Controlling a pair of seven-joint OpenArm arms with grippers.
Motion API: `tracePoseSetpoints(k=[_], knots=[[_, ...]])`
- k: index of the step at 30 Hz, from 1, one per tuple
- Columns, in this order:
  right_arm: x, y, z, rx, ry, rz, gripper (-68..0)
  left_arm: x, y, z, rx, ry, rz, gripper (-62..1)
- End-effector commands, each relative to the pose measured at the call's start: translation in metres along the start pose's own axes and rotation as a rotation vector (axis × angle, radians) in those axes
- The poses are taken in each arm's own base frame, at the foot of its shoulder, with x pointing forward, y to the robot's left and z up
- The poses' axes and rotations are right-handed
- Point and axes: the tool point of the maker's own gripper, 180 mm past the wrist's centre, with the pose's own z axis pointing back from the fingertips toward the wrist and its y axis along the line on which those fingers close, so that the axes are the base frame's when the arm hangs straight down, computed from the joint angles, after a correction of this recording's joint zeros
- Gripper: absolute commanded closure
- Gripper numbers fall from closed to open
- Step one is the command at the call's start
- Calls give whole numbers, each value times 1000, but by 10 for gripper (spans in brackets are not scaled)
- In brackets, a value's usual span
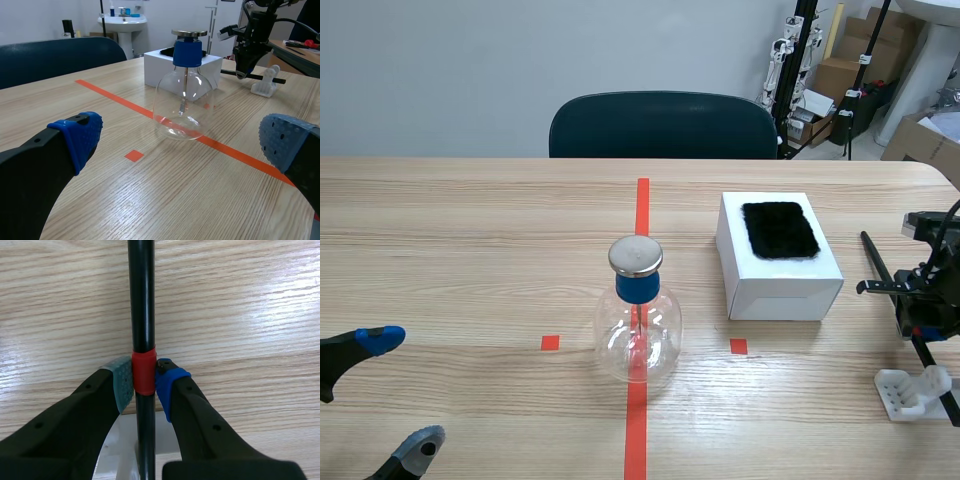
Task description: Do the electroscope experiment. pick up the black charging rod
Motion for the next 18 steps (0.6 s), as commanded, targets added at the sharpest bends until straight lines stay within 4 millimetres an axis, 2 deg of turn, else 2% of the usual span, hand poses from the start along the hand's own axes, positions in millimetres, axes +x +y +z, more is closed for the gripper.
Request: tracePoseSetpoints(k=[1, 9, 18], knots=[[7, -4, 5, -4, -17, -5, 0, 7, 6, 1, 8, -21, -20, -623], [4, -5, 6, -8, -16, 5, 0, 7, 6, 1, 8, -21, -20, -623], [17, -13, 37, -46, -54, 79, 0, 7, 6, 1, 8, -21, -20, -623]])
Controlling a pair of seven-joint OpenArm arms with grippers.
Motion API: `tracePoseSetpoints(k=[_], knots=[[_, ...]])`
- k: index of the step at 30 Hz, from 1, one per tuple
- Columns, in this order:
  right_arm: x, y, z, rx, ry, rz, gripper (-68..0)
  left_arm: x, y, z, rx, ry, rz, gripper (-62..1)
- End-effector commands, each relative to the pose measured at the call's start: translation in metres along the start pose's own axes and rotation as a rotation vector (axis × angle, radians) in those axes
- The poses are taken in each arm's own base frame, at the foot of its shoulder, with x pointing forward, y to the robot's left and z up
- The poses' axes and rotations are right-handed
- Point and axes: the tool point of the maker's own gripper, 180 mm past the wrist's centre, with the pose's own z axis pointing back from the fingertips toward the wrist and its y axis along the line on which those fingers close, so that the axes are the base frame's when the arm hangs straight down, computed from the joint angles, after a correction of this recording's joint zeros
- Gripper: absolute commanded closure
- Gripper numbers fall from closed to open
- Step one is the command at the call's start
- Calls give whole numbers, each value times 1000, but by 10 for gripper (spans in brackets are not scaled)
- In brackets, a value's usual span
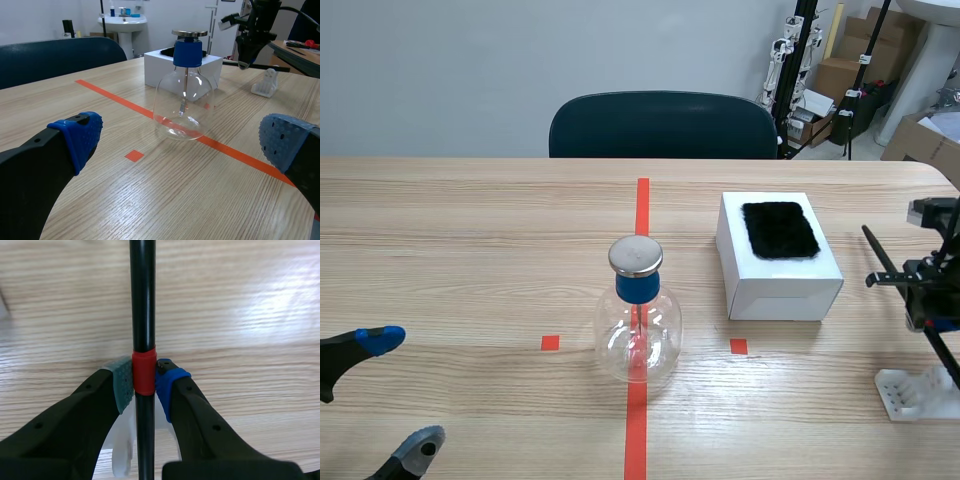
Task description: Do the electroscope experiment. pick up the black charging rod
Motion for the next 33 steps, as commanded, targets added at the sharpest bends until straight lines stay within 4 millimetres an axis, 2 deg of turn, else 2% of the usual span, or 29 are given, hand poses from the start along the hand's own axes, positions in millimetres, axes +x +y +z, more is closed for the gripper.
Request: tracePoseSetpoints(k=[1, 5, 10, 14, 18, 23, 33], knots=[[9, -11, 13, -29, -38, 19, 0, 7, 6, 1, 8, -21, -20, -623], [10, -16, 31, -63, -93, 81, 0, 7, 6, 1, 8, -21, -20, -623], [17, -31, 68, -142, -237, 130, 0, 7, 6, 1, 8, -21, -20, -623], [9, -50, 102, -276, -352, 180, 0, 7, 6, 1, 8, -21, -20, -623], [-7, -52, 130, -383, -467, 274, 0, 7, 6, 1, 8, -21, -20, -623], [-23, -28, 163, -509, -646, 490, 0, 7, 6, 1, 8, -21, -20, -623], [-66, 61, 201, -525, -972, 1020, 0, 7, 6, 1, 8, -21, -20, -623]])
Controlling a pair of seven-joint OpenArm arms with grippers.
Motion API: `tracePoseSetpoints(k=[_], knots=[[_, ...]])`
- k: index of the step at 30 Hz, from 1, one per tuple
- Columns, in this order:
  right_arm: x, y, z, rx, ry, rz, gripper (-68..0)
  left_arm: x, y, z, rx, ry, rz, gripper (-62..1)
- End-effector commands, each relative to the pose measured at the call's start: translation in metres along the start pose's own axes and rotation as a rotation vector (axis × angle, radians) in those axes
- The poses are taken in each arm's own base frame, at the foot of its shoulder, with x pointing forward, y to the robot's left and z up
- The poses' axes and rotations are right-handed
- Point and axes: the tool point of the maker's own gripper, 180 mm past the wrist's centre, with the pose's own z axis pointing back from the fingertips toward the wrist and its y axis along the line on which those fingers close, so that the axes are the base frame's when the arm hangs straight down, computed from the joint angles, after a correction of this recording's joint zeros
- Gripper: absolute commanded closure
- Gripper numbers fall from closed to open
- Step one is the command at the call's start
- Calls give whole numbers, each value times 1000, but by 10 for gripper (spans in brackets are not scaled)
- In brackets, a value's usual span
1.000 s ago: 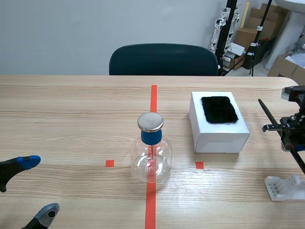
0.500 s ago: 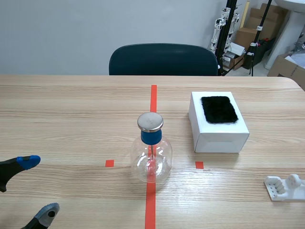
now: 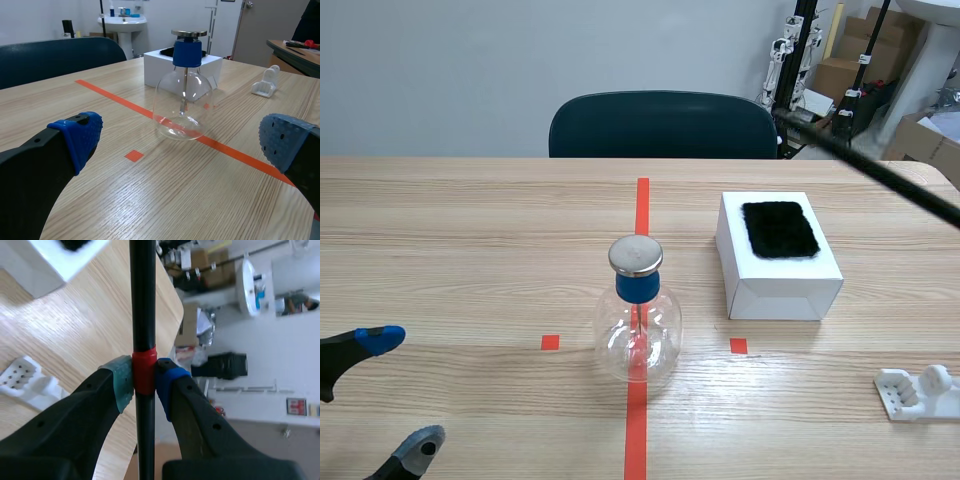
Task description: Do the electroscope experiment. pick up the black charging rod
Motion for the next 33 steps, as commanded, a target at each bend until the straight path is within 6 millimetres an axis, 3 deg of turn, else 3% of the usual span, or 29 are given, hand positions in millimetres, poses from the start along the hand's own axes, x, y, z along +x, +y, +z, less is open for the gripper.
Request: tracePoseSetpoints(k=[1, 11, 23, 33], knots=[[13, -5, 3, -46, -70, 32, 0, 7, 6, 1, 8, -20, -20, -623], [68, 13, 42, -68, -385, 169, 0, 7, 6, 1, 8, -21, -20, -623], [84, 55, 62, 75, -488, 302, 0, 7, 6, 1, 8, -20, -20, -623], [122, 49, 58, 8, -652, 311, 0, 7, 6, 1, 8, -20, -20, -623]])
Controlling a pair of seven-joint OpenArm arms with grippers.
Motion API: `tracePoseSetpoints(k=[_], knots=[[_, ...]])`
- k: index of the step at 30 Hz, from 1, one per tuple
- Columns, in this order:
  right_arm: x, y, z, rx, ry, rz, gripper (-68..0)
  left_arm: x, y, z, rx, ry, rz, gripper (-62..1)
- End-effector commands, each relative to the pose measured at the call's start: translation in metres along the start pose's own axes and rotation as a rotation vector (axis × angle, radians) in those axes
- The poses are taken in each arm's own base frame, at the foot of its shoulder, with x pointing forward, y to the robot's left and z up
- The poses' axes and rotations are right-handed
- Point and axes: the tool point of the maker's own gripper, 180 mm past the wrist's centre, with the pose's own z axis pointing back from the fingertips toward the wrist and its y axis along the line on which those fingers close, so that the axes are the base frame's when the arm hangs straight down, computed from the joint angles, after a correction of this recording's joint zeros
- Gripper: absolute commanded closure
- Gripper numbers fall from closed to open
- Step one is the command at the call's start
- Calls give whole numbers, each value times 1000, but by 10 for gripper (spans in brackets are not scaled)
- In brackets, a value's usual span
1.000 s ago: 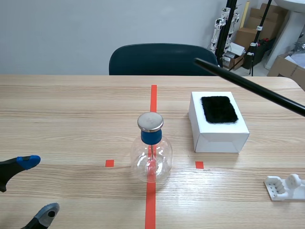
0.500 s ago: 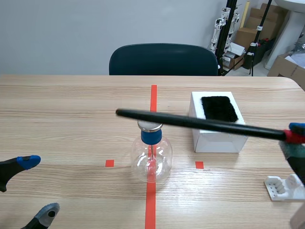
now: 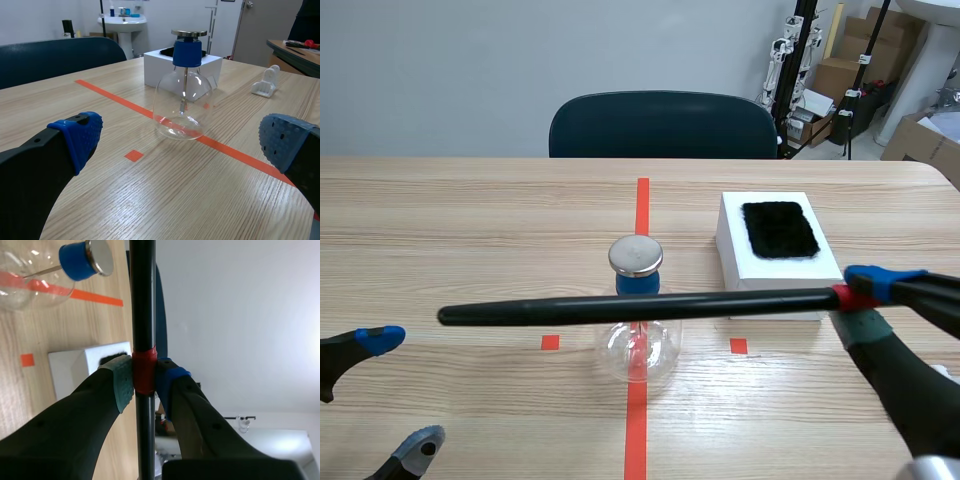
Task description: Do the electroscope experiment. pick up the black charging rod
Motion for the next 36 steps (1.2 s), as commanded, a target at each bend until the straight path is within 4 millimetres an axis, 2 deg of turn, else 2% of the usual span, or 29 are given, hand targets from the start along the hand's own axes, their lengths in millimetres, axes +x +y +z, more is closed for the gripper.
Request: tracePoseSetpoints(k=[1, 10, 36], knots=[[5, -9, -5, -42, -24, 5, 0, 7, 6, 1, 8, -20, -20, -623], [18, -19, -18, -100, -75, -7, 0, 7, 6, 1, 8, -20, -20, -623], [13, -20, -20, -106, -44, -12, 0, 7, 6, 1, 8, -20, -20, -623]])
